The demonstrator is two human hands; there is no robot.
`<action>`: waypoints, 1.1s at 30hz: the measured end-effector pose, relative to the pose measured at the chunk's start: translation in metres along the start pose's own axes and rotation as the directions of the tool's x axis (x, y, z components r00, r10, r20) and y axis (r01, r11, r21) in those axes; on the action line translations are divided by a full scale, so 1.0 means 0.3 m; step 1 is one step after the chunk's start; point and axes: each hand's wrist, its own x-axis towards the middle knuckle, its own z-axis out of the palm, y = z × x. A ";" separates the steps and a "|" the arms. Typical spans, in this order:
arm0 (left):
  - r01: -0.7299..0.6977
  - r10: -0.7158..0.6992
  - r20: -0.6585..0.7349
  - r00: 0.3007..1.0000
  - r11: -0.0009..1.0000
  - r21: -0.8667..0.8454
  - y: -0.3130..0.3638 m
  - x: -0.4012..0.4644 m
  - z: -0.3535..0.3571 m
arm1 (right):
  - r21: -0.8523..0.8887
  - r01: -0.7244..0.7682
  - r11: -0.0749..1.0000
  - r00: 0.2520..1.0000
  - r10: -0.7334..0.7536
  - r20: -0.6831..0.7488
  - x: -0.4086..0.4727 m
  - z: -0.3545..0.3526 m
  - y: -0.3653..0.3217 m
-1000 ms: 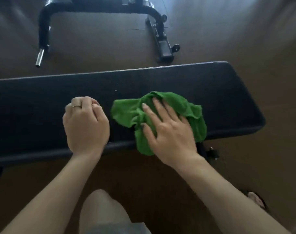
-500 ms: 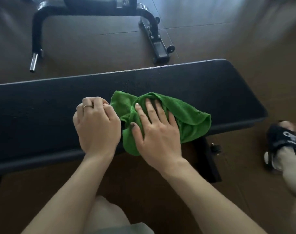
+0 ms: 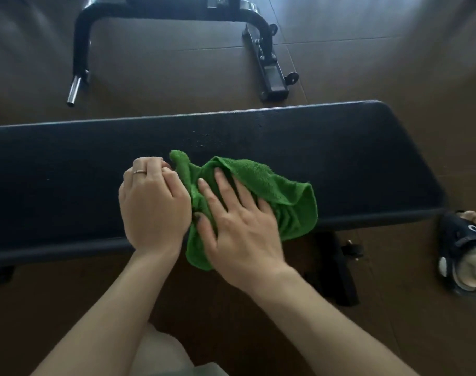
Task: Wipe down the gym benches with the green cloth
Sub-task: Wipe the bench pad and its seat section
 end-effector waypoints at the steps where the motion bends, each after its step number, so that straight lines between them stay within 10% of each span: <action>1: -0.005 0.005 -0.003 1.000 1.000 -0.011 -0.001 0.002 -0.003 | -0.001 0.020 1.000 1.000 -0.020 0.002 0.008 -0.014 0.035; 9: 0.022 -0.022 0.002 1.000 0.999 -0.045 0.010 -0.004 0.005 | -0.130 -0.198 0.972 0.980 0.197 -0.022 -0.034 -0.123 0.348; 16: 0.034 -0.053 -0.049 0.997 0.940 -0.339 -0.020 0.010 -0.042 | 0.057 0.105 0.993 0.986 -0.112 0.121 0.220 -0.067 0.107; 22: -0.060 0.059 -0.021 0.998 0.997 -0.038 -0.179 0.113 -0.159 | -0.045 -0.037 0.998 0.993 0.042 0.112 0.536 -0.063 0.161; 29: -0.038 0.038 -0.024 0.999 0.999 0.004 -0.203 0.107 -0.125 | 0.025 0.161 0.987 0.976 -0.163 0.143 0.049 -0.044 -0.022; 33: -0.035 0.034 -0.029 0.999 0.999 -0.011 -0.198 0.103 -0.128 | 0.048 0.204 0.978 0.965 -0.209 0.161 0.280 -0.031 -0.047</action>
